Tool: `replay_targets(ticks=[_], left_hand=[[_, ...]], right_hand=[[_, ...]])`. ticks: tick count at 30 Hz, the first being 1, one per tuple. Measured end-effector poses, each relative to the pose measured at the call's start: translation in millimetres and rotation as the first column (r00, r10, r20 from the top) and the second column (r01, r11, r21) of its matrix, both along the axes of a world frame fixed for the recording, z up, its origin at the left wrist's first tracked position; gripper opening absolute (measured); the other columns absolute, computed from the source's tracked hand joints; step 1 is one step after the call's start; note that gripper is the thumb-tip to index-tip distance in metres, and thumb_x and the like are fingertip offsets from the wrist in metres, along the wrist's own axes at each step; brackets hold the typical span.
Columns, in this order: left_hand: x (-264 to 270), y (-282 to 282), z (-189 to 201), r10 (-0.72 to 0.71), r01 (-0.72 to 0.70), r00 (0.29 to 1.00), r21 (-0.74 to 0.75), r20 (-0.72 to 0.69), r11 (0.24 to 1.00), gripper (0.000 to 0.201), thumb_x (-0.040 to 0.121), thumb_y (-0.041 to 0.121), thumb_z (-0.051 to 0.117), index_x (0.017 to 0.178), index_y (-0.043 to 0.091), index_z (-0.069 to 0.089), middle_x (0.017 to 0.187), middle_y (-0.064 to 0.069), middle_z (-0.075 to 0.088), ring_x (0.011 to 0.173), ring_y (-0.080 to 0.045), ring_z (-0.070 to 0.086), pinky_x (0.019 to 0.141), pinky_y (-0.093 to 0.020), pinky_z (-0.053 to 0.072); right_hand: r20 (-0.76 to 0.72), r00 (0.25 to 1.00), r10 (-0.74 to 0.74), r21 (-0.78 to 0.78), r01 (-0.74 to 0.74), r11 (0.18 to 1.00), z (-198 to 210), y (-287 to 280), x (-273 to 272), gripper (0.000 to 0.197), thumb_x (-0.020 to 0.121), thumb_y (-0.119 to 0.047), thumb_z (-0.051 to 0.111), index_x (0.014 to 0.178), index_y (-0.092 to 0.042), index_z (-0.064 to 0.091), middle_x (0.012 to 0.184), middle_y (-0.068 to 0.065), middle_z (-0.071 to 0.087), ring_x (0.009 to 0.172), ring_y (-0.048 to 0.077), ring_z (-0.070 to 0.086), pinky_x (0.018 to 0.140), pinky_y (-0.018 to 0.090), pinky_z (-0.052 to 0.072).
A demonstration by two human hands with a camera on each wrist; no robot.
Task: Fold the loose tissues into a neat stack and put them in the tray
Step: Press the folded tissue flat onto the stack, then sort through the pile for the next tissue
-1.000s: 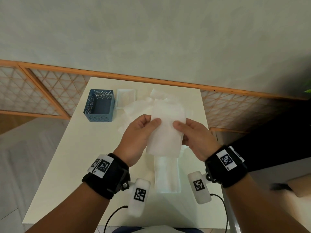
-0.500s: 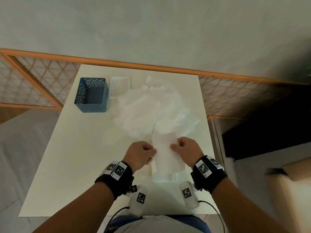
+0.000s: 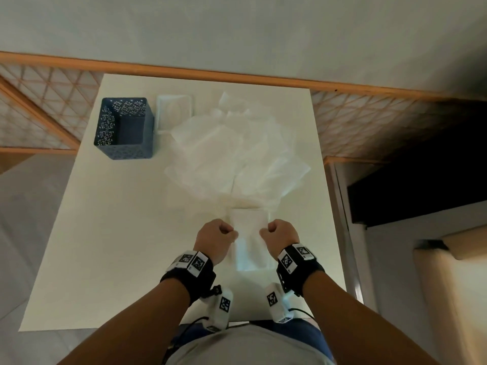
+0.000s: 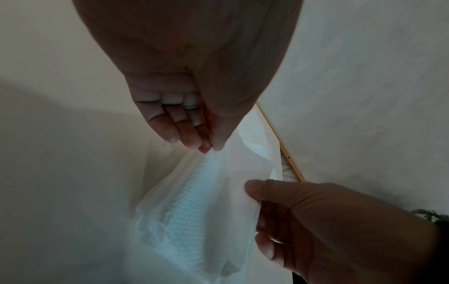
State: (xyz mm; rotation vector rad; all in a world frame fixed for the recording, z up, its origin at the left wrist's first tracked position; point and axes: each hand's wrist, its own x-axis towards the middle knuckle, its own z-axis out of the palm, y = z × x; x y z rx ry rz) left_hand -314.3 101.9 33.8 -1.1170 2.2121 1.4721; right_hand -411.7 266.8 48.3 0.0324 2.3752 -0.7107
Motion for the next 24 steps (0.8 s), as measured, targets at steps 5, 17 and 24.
replay_targets(ticks=[5, 17, 24], left_hand=[[-4.1, -1.3, -7.8, 0.004, -0.003, 1.000, -0.030, 0.004, 1.000, 0.014, 0.087, 0.033, 0.077, 0.087, 0.025, 0.066, 0.088, 0.005, 0.074, 0.086, -0.017, 0.067, 0.074, -0.033, 0.051], [-9.9, 1.9, -11.5, 0.026, -0.023, 0.998, -0.065, 0.055, 0.998, 0.011, 0.092, 0.030, 0.073, 0.091, 0.025, 0.063, 0.091, 0.008, 0.066, 0.086, -0.013, 0.061, 0.064, -0.022, 0.040], [-6.0, -7.3, -1.9, 0.067, -0.067, 0.998, -0.081, 0.000, 0.994, 0.019, 0.093, 0.039, 0.074, 0.097, 0.024, 0.063, 0.093, 0.011, 0.065, 0.085, 0.000, 0.057, 0.066, -0.016, 0.038]], right_hand=[[-0.005, 1.000, -0.001, 0.017, 0.001, 1.000, -8.1, -1.4, -8.3, 0.016, 0.094, -0.025, 0.065, 0.084, -0.016, 0.057, 0.076, -0.002, 0.057, 0.075, 0.024, 0.055, 0.065, 0.029, 0.041], [0.016, 1.000, -0.001, 0.027, 0.001, 1.000, -17.3, 5.1, -10.1, 0.022, 0.090, -0.037, 0.069, 0.088, -0.019, 0.057, 0.081, -0.002, 0.063, 0.070, 0.016, 0.057, 0.057, 0.029, 0.041], [-0.062, 0.998, 0.019, -0.009, -0.020, 1.000, -1.8, -2.0, -47.4, 0.030, 0.088, -0.047, 0.073, 0.091, -0.022, 0.059, 0.086, -0.006, 0.064, 0.073, 0.010, 0.058, 0.056, 0.025, 0.038]])
